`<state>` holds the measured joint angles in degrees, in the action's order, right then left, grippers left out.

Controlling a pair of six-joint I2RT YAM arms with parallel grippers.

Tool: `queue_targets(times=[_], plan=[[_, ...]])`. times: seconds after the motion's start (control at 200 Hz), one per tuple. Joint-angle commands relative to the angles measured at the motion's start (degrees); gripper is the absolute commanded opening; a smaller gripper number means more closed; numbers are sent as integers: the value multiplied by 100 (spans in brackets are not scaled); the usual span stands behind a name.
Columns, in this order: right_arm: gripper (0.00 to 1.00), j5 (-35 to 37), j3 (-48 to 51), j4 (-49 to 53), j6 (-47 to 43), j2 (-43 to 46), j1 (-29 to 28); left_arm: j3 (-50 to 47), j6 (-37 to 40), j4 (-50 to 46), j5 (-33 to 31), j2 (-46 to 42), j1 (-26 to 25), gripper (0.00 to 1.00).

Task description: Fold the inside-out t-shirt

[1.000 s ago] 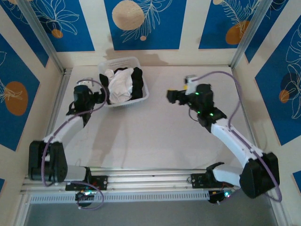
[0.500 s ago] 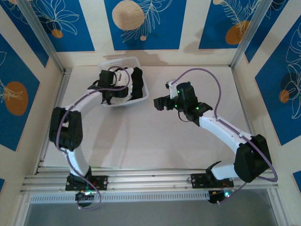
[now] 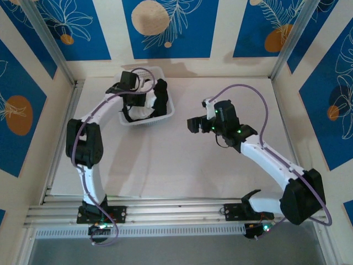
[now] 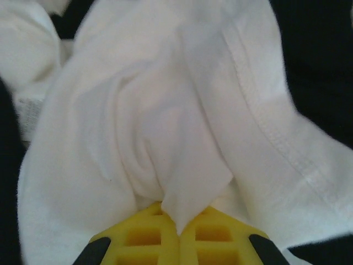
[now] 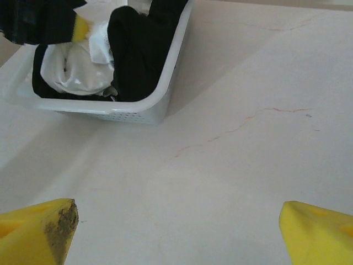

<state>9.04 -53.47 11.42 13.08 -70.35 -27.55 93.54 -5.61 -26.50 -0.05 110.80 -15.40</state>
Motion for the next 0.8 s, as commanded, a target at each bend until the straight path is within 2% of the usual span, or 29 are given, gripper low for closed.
queue_targets(times=[0.0,0.125,0.225,0.505,0.625,0.72,0.795], plan=[[95,90,72,234,72,431,135,159,-163,710,110,-1373,11,0],[95,64,106,242,137,740,294,-158,-601,1974,515,-2388,-157,0],[95,59,16,351,166,871,420,20,-775,2638,747,-2634,-482,0],[95,533,-347,962,161,1389,813,1612,-1086,2776,2167,-1699,-1683,0],[95,890,-307,1132,277,1794,1085,1931,-1089,2766,2711,-1325,-2131,0],[95,1064,-164,1205,444,2127,1347,1906,-1178,2823,2868,-1114,-2258,0],[95,982,12,1167,546,2350,1527,1742,-1278,2772,2657,-925,-2257,0]])
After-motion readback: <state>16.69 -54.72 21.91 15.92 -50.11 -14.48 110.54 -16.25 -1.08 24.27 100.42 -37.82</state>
